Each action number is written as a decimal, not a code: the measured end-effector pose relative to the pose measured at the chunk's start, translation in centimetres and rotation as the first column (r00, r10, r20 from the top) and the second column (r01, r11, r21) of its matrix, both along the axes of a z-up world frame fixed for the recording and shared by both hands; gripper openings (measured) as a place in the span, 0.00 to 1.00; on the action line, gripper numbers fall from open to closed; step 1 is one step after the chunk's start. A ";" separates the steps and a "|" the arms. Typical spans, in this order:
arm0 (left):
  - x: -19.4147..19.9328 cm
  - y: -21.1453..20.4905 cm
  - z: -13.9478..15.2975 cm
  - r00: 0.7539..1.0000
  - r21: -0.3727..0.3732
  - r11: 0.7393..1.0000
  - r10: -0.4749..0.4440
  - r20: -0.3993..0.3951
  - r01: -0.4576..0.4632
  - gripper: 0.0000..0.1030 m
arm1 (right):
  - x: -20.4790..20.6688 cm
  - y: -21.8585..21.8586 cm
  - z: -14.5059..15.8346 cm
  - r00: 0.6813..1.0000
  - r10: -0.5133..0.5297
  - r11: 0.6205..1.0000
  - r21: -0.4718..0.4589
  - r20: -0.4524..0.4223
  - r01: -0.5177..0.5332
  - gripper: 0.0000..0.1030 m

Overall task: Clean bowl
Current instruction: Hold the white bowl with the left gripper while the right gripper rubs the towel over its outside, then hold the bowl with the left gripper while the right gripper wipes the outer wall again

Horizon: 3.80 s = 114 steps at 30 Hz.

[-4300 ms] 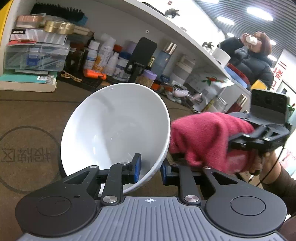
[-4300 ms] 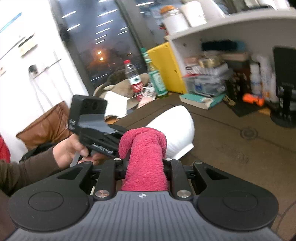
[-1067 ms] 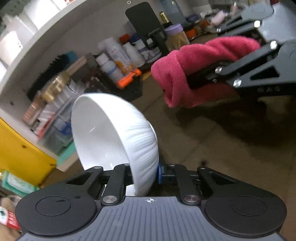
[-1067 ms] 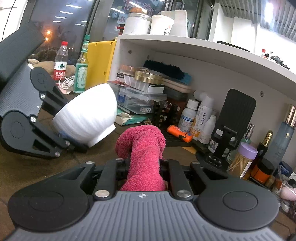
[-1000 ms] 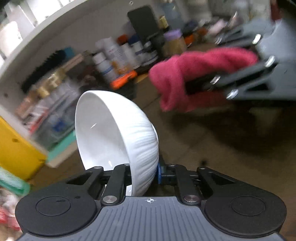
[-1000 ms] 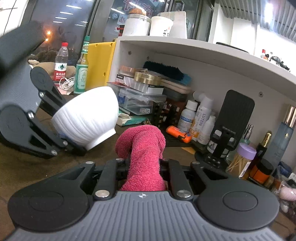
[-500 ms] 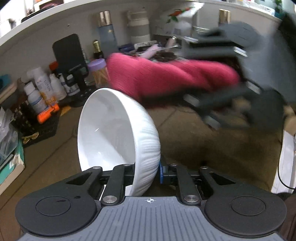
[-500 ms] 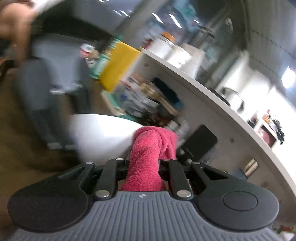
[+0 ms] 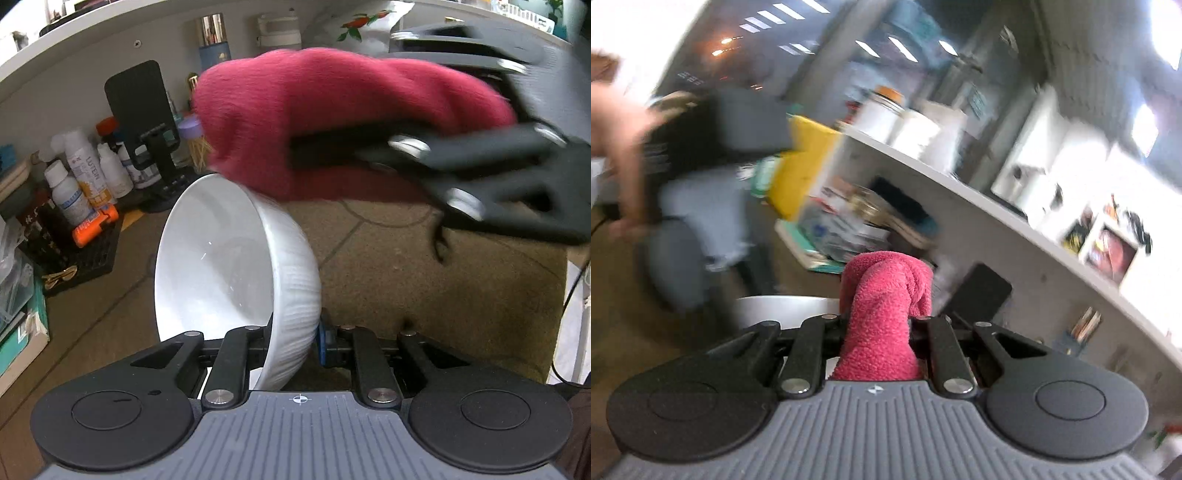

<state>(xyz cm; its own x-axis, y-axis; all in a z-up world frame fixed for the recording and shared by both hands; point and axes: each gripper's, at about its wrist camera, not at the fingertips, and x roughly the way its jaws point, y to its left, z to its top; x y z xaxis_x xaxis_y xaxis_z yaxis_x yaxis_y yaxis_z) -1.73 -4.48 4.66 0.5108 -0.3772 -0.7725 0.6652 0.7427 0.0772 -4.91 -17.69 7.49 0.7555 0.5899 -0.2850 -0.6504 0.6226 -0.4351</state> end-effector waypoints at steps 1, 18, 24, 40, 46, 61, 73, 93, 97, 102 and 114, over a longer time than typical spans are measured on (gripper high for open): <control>0.1 0.2 0.0 1.000 -0.002 1.000 0.002 0.012 -0.002 0.25 | 1.2 0.2 -0.5 0.999 -0.024 1.000 0.000 -0.024 0.024 0.17; 1.8 1.5 -1.6 1.000 -0.016 1.000 0.025 0.001 -0.025 0.23 | 4.8 -1.6 -4.6 0.989 -0.089 0.991 0.087 -0.121 0.100 0.17; 0.1 1.7 -1.0 0.998 -0.066 0.997 0.048 -0.036 -0.051 0.21 | 0.9 0.1 -3.4 1.000 0.006 0.999 -0.052 -0.004 -0.006 0.17; -1.5 2.0 -0.5 0.999 -0.060 0.998 0.030 -0.033 -0.032 0.21 | -5.9 0.4 -1.4 0.994 0.105 0.990 -0.100 0.035 -0.101 0.17; -0.1 2.7 0.0 0.998 -0.068 0.996 0.055 -0.023 -0.057 0.20 | 0.5 1.3 -1.7 0.998 -0.045 0.999 -0.015 -0.032 0.045 0.17; 2.4 4.4 -1.3 0.993 -0.027 0.992 0.120 0.016 -0.120 0.22 | 6.5 2.1 -3.5 0.988 -0.088 0.994 0.048 -0.126 0.095 0.17; 1.9 4.6 -0.5 0.995 -0.054 0.994 0.092 -0.047 -0.095 0.22 | -4.3 3.3 -2.7 0.975 0.224 0.959 -0.175 -0.008 -0.221 0.17; 3.0 4.3 -1.9 0.993 0.051 0.993 0.108 0.053 -0.110 0.43 | 6.8 5.6 -5.1 0.989 -0.042 0.999 0.006 -0.142 0.044 0.18; 3.7 4.1 -1.9 0.992 0.050 0.993 0.100 0.077 -0.104 0.38 | 7.1 5.0 -5.1 0.984 -0.021 0.999 0.044 -0.175 0.029 0.18; 3.1 3.6 -0.8 0.997 0.082 0.994 0.066 0.043 -0.069 0.23 | 6.3 3.8 -4.5 0.979 0.026 0.996 0.084 -0.203 -0.009 0.18; -5.0 3.6 -0.4 0.998 -0.074 0.997 -0.007 -0.056 0.003 0.21 | -6.8 -0.1 -2.8 0.971 0.218 0.971 -0.079 -0.096 -0.226 0.18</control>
